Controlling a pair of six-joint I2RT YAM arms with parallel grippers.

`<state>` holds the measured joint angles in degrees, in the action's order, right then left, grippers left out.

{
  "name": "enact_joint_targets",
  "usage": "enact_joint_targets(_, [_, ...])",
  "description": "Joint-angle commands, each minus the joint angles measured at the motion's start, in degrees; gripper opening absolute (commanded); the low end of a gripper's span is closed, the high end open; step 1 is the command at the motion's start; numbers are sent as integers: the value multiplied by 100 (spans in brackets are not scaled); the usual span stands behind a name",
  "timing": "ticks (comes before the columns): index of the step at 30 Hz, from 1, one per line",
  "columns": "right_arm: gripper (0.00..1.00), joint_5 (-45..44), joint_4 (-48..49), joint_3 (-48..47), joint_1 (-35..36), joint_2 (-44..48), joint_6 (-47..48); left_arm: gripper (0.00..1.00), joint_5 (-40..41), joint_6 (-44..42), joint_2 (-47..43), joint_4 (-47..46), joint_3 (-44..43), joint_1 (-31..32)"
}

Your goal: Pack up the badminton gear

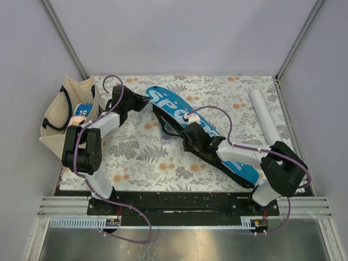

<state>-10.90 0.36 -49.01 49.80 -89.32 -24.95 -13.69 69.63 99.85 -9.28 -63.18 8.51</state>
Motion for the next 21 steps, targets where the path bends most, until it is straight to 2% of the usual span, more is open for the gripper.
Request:
enact_joint_targets(1, [0, -1448, -307, -477, 47, 195, -29, 0, 7, 779, -370, -1241, 367, 54])
enact_joint_targets(4, [0, -1986, -397, -670, -75, 178, 332, 0, -11, 1079, -317, -1576, 464, 54])
enact_joint_targets(7, [0, -1610, -168, -820, -330, 64, 666, 0, 182, 1167, -405, -1814, 587, 63])
enact_joint_targets(11, [0, -1363, -89, -987, -585, -120, 684, 0, 604, 835, -721, -1815, 710, 54])
enact_joint_targets(15, [0, -854, 307, -1223, -752, -358, 939, 0, 719, 596, -748, -1779, 614, 63])
enact_joint_targets(19, [0, 40, 0, -1681, -770, -517, 1089, 0, 693, 613, -678, -2024, 719, 63])
enact_joint_targets(21, [0, 499, -151, -1621, -604, -394, 1019, 0, 719, 605, -678, -2078, 815, 63])
